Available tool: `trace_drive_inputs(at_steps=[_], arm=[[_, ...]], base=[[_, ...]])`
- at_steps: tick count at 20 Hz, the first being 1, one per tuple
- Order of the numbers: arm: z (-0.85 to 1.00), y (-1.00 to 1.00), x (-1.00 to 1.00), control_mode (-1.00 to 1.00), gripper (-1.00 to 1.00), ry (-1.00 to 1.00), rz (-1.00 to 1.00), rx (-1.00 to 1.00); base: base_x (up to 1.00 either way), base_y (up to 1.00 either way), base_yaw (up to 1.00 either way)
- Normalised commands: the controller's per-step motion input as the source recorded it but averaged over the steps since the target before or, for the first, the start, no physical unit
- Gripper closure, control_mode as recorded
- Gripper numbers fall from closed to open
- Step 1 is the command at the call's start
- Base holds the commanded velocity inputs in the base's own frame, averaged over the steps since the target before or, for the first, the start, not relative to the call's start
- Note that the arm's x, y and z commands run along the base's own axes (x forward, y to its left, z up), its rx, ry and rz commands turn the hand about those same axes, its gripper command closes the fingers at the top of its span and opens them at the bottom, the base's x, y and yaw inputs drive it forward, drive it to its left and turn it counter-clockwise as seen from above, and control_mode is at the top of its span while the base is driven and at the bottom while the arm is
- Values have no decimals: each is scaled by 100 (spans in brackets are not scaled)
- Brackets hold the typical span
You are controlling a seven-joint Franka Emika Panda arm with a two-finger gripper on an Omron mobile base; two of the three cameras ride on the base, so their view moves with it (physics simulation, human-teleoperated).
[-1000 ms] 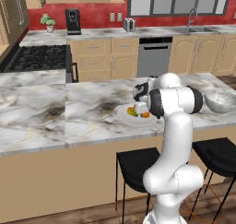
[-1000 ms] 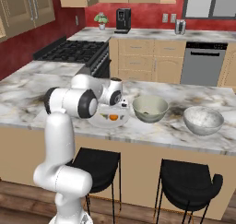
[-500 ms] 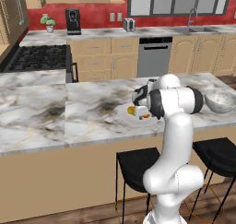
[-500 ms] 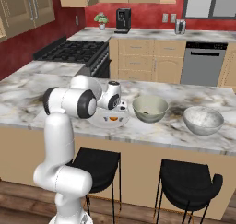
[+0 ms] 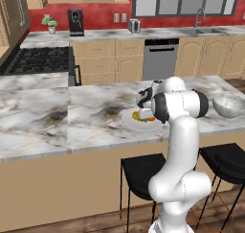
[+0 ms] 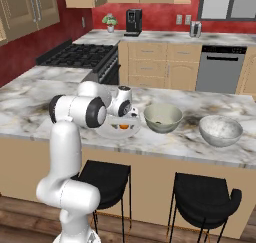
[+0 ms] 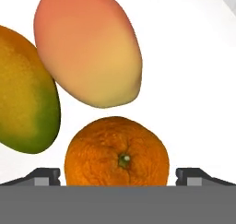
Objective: Take the fruits from the plate on the dining counter and place two fruits in each bowl.
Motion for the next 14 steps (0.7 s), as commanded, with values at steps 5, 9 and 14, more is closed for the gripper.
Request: trace_drive_inputs(at_steps=[5, 9, 14], arm=[[-4, 0, 5, -100, 100, 4, 0, 0], [-4, 0, 1, -100, 100, 2, 0, 0], [8, -21, -42, -100, 100, 0, 0, 0]], base=[[0, 0, 0], [0, 0, 0], [0, 0, 0]])
